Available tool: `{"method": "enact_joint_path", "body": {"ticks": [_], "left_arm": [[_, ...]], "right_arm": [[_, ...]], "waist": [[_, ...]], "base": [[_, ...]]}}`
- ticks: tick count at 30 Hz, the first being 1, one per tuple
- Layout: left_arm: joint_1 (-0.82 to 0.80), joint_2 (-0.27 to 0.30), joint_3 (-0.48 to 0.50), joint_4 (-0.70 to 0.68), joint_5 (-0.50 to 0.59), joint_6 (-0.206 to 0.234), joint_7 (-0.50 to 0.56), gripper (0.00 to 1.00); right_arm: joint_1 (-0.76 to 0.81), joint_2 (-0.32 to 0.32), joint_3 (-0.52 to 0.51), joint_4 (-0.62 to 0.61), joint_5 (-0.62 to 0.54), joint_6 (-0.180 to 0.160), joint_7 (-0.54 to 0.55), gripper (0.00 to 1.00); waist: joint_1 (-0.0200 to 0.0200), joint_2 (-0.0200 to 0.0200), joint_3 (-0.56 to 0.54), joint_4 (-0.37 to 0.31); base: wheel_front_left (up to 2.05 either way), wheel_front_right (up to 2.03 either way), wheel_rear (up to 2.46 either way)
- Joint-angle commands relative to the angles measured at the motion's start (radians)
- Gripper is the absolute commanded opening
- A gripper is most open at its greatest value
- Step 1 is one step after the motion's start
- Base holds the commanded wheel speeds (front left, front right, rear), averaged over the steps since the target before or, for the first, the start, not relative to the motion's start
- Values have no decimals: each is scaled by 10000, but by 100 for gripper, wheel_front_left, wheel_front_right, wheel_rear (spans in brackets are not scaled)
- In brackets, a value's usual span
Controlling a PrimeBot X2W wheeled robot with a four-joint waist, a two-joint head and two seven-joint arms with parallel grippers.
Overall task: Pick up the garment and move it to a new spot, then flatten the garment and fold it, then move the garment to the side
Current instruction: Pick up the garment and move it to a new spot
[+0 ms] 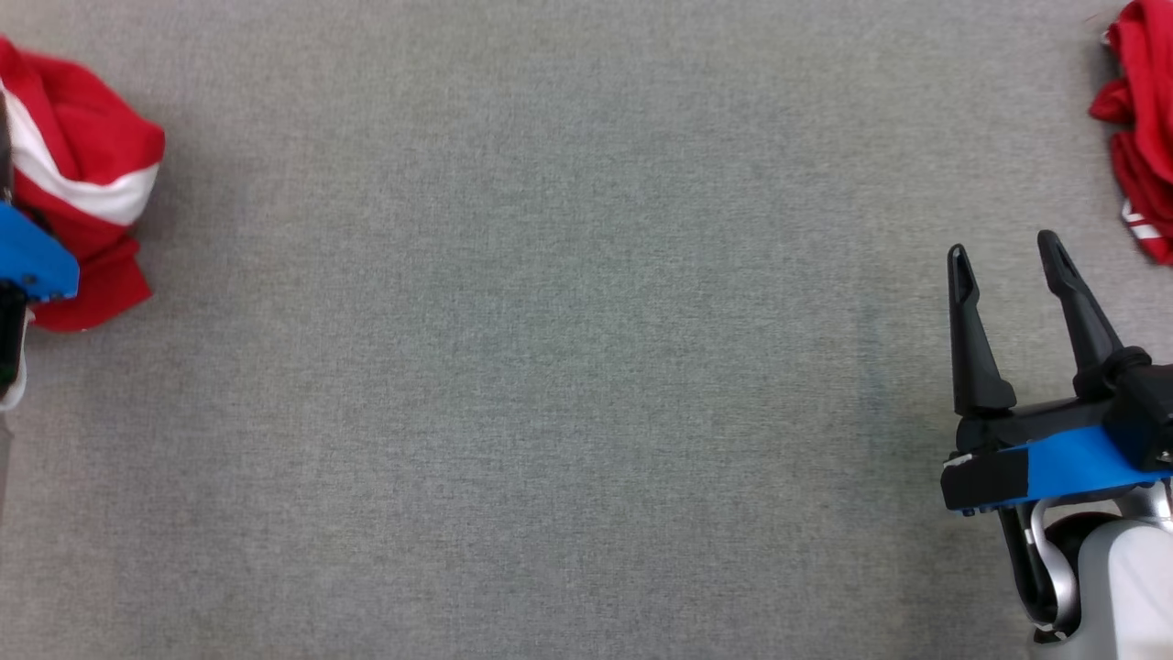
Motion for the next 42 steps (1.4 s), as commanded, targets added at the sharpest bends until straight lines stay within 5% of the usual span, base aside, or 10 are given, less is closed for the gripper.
{"method": "enact_joint_path", "body": {"ticks": [1,9,22,40,41,42], "left_arm": [[-264,75,-28,-199,136,-16,-265,0],[-882,-14,-578,-2285,932,170,-1075,0],[-1050,-867,-1855,-5920,1451,551,46,0],[2054,-2362,-4322,-4207,1323,258,-393,0],[2207,-2433,-4470,-4003,1326,235,-431,12],[2315,-2481,-4604,-3836,1359,209,-512,36]], "right_arm": [[23,-12,16,103,122,1,-98,100],[173,-13,184,822,613,1,-555,100],[60,-11,734,1793,1467,1,-1264,100],[-156,-11,1042,2692,1773,1,-1759,100],[-153,-13,1047,2715,1759,1,-1753,100],[-153,-13,1055,2736,1757,1,-1746,100]], "waist": [[0,0,-226,-180],[0,0,-1149,-909],[0,0,-1696,-2522],[0,0,-1751,-2502],[0,0,-1774,-2454],[0,0,-1788,-2419]], "base": [[0,0,0],[0,0,0],[0,0,0],[0,0,0],[0,0,0],[0,0,0]]}}
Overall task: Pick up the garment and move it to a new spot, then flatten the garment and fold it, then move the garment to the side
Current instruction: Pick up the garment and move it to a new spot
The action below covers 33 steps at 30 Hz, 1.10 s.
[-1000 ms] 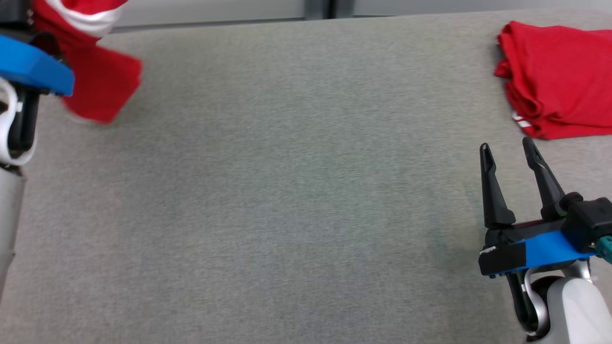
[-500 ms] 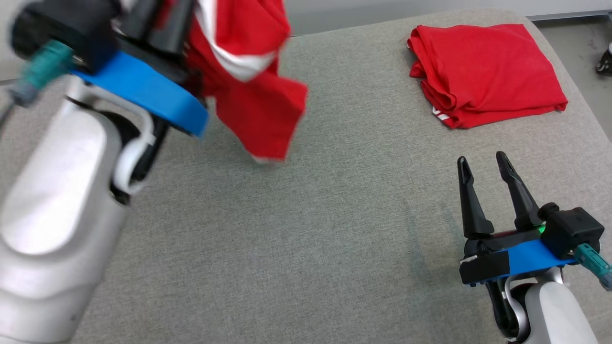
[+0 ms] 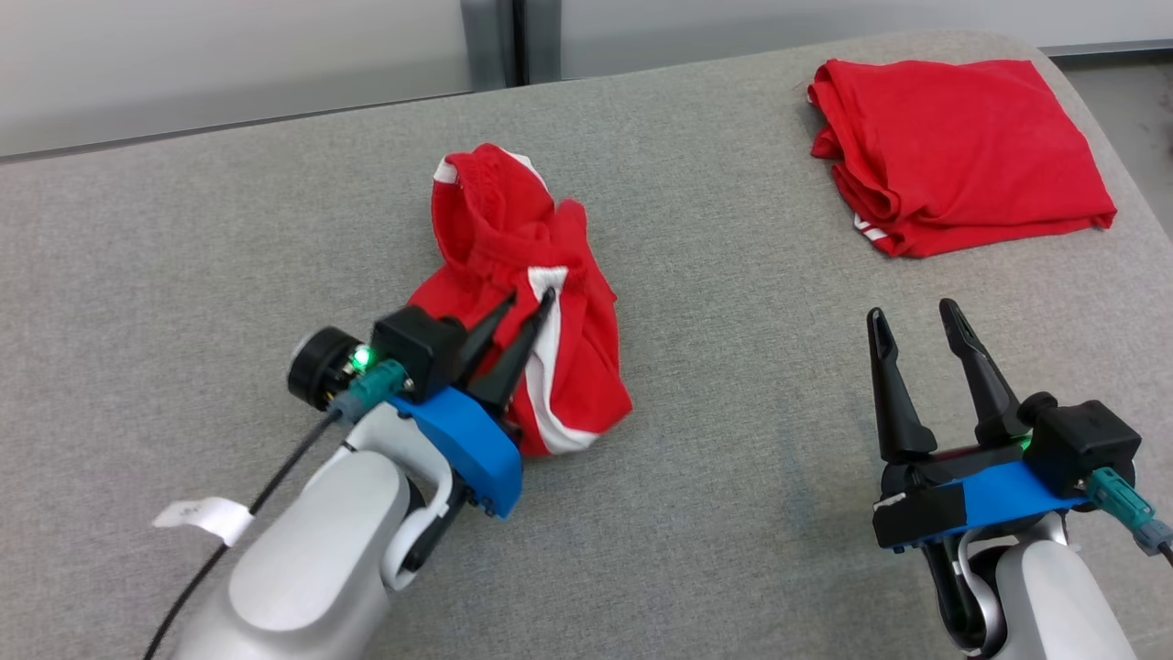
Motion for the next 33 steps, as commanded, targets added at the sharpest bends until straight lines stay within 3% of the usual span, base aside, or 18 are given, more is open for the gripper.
{"method": "enact_joint_path", "body": {"ticks": [1,5,10,20,33], "left_arm": [[152,-68,-150,195,67,-51,-225,100],[270,-289,-186,566,-28,-86,-857,100],[275,-148,384,605,158,417,-1612,100],[1971,637,2925,-1025,469,1436,-1773,100],[4795,617,5115,-2244,1009,1607,-1776,100]], "right_arm": [[-38,-16,-9,38,-34,1,-17,100],[58,-15,-7,102,-71,1,16,100],[280,-15,-87,216,-151,1,70,100],[703,-13,-240,236,-250,1,231,100],[1208,-18,-533,61,-422,1,592,100]], "waist": [[1,-1,-26,74],[1,-1,-170,239],[1,-1,-643,567],[1,-1,-1388,1367],[1,-1,-2165,2041]], "base": [[0,0,0],[0,0,0],[0,0,0],[0,0,0],[0,0,0]]}}
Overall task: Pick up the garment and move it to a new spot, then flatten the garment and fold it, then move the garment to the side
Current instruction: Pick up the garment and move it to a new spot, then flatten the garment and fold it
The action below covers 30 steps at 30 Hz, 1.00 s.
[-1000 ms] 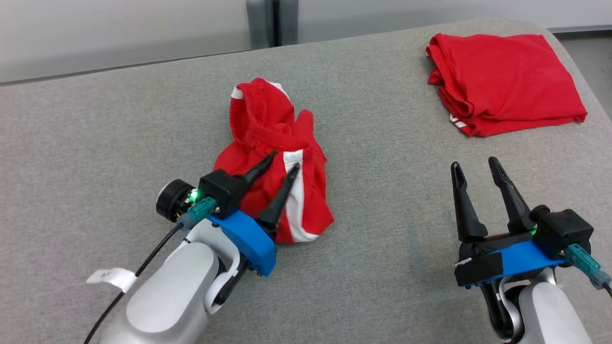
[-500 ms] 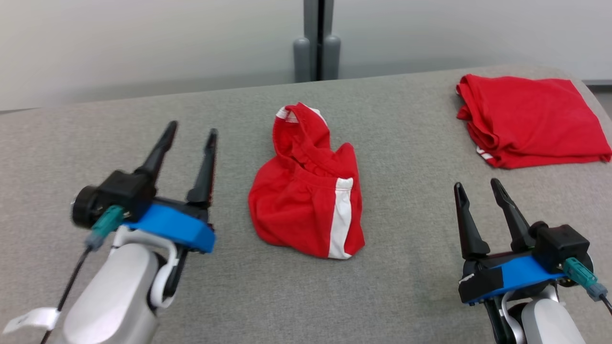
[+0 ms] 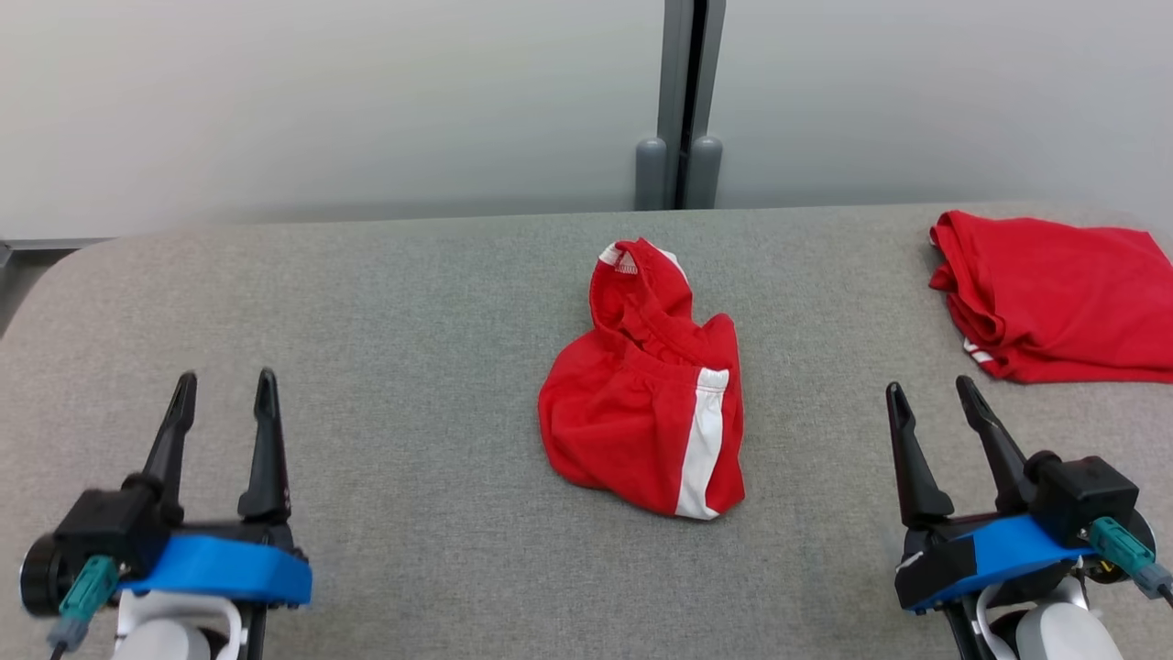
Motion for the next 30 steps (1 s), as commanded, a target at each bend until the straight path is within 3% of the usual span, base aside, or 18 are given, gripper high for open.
{"method": "enact_joint_path", "body": {"ticks": [1,10,30], "left_arm": [[370,-77,228,-89,126,9,-38,100],[1131,-384,763,-117,430,-214,-39,100],[1234,-872,1318,201,1040,-691,-40,100]], "right_arm": [[216,-16,-50,-57,-91,1,72,100],[561,-16,36,-108,-59,1,183,100],[646,-16,90,-37,10,1,298,100]], "waist": [[1,-1,-100,49],[1,-1,-237,97],[1,-1,-310,1]], "base": [[0,0,0],[0,0,0],[0,0,0]]}}
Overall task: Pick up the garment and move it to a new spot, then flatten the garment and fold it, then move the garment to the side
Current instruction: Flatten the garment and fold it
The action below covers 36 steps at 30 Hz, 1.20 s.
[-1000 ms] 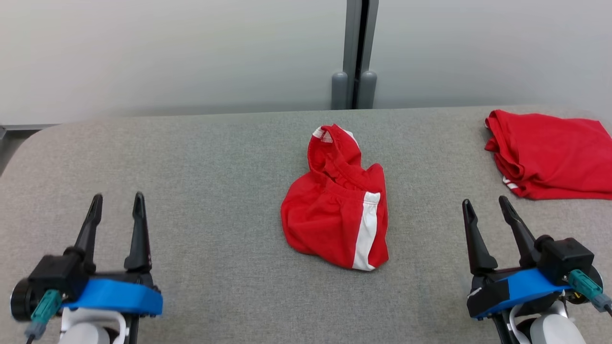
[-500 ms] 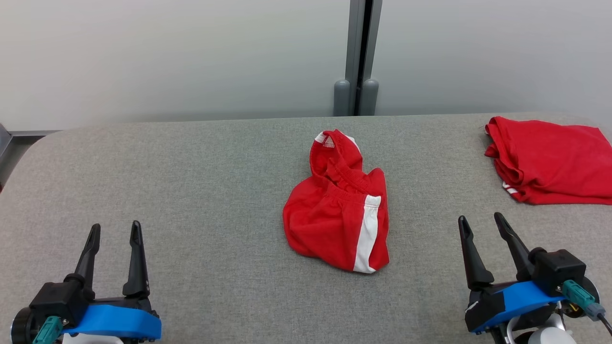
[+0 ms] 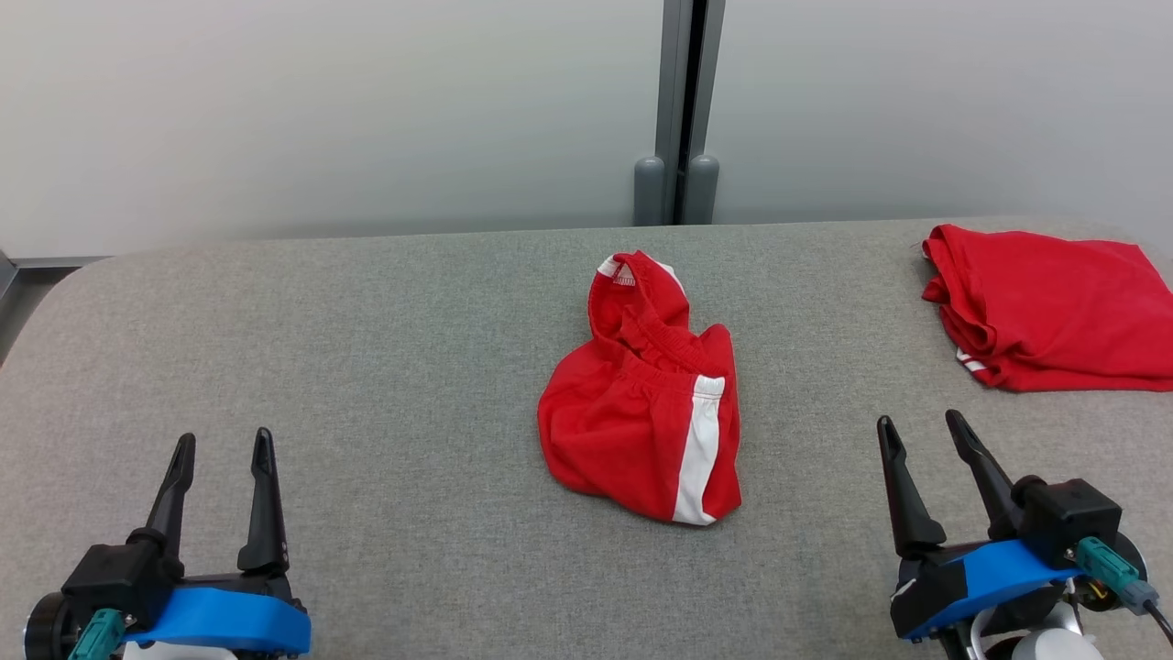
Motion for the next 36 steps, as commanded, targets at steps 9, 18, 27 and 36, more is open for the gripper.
{"method": "enact_joint_path", "body": {"ticks": [9,18,27,36], "left_arm": [[-165,-123,204,69,205,-202,-40,100],[-608,-348,103,219,377,-431,-40,100],[-1025,-521,161,503,466,-676,-40,100],[-1241,-699,229,649,626,-828,-40,100]], "right_arm": [[-866,-17,767,89,-116,1,-28,100],[-2471,-20,1858,1470,31,1,116,100],[-3386,-21,2115,4349,-30,1,-239,100],[-4180,-20,2531,6643,800,1,-891,100]], "waist": [[0,0,179,63],[0,0,599,553],[0,0,1025,1158],[0,0,1173,1443]], "base": [[0,0,0],[0,0,0],[0,0,0],[0,0,0]]}}
